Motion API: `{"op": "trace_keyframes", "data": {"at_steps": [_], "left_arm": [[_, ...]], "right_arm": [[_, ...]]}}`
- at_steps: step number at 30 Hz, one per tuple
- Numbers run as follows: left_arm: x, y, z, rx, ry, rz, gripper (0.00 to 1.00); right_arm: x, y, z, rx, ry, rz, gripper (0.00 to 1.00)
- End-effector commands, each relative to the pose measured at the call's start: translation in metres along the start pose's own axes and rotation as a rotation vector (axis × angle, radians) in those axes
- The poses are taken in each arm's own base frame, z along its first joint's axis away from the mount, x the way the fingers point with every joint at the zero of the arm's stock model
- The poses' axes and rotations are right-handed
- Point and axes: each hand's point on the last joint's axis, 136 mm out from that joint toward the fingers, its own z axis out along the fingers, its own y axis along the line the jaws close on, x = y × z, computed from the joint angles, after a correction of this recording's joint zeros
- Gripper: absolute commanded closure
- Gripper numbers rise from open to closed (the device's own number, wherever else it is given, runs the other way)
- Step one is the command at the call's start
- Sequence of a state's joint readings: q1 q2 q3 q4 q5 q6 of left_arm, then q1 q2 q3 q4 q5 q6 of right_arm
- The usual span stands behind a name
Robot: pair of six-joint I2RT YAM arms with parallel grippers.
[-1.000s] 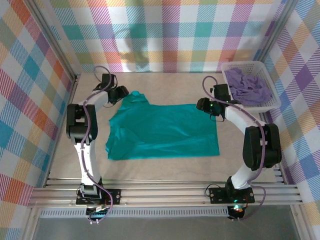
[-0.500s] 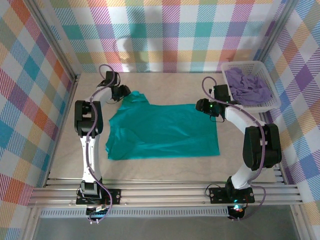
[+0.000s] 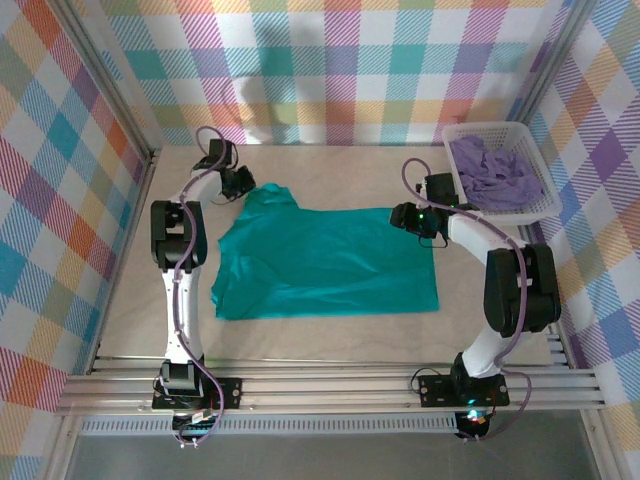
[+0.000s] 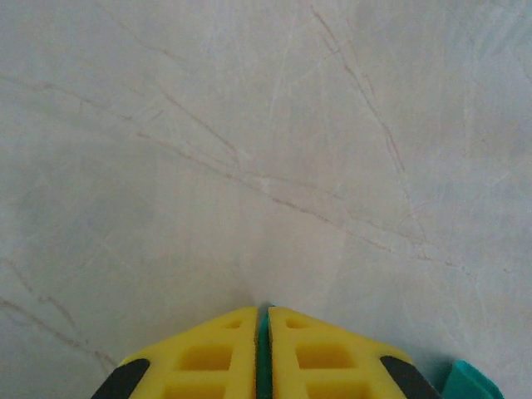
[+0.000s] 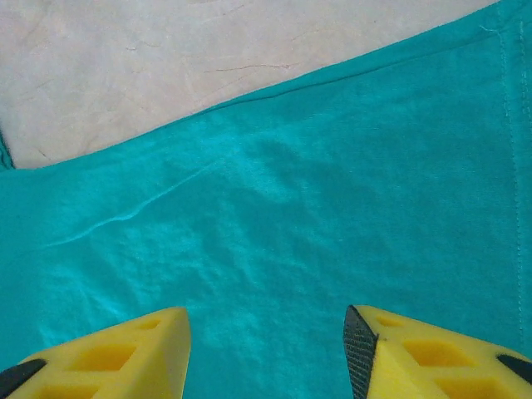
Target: Fold the inside-out t-shirt
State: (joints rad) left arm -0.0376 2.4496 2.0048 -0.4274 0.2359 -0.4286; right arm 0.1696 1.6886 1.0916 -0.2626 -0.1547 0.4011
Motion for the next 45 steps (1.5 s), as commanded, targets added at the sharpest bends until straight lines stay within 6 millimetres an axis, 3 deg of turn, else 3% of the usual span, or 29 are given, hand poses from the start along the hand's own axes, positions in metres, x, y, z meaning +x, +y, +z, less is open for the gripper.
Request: {"op": "trace_keyframes", "data": {"at_steps": [1,6,11,26,39,45], "left_arm": [[0.009,0.0,0.008,0.0,0.048,0.009,0.93],[-0.001,-0.008,-0.003,0.014,0.025,0.024,0.97],[-0.013,-0.018,-0.018,0.017,0.0,0.054,0.93],[-0.017,-0.029,-0.038,0.039,-0.01,0.072,1.0],[-0.016,-0.035,-0.046,0.072,-0.012,0.064,1.0],[-0.016,-0.039,-0.05,0.084,-0.015,0.065,1.0]], "right_arm": [[-0.007,-0.003,0.002,0.027,-0.008,-0.03,0.47],[-0.02,-0.02,0.003,0.106,-0.022,-0.013,0.47],[-0.04,-0.045,0.007,0.205,-0.034,0.004,0.46],[-0.064,-0.098,0.035,0.353,0.042,0.071,0.46],[-0.072,-0.103,0.065,0.378,0.154,0.088,0.49],[-0.072,-0.104,0.074,0.376,0.205,0.089,0.55]]}}
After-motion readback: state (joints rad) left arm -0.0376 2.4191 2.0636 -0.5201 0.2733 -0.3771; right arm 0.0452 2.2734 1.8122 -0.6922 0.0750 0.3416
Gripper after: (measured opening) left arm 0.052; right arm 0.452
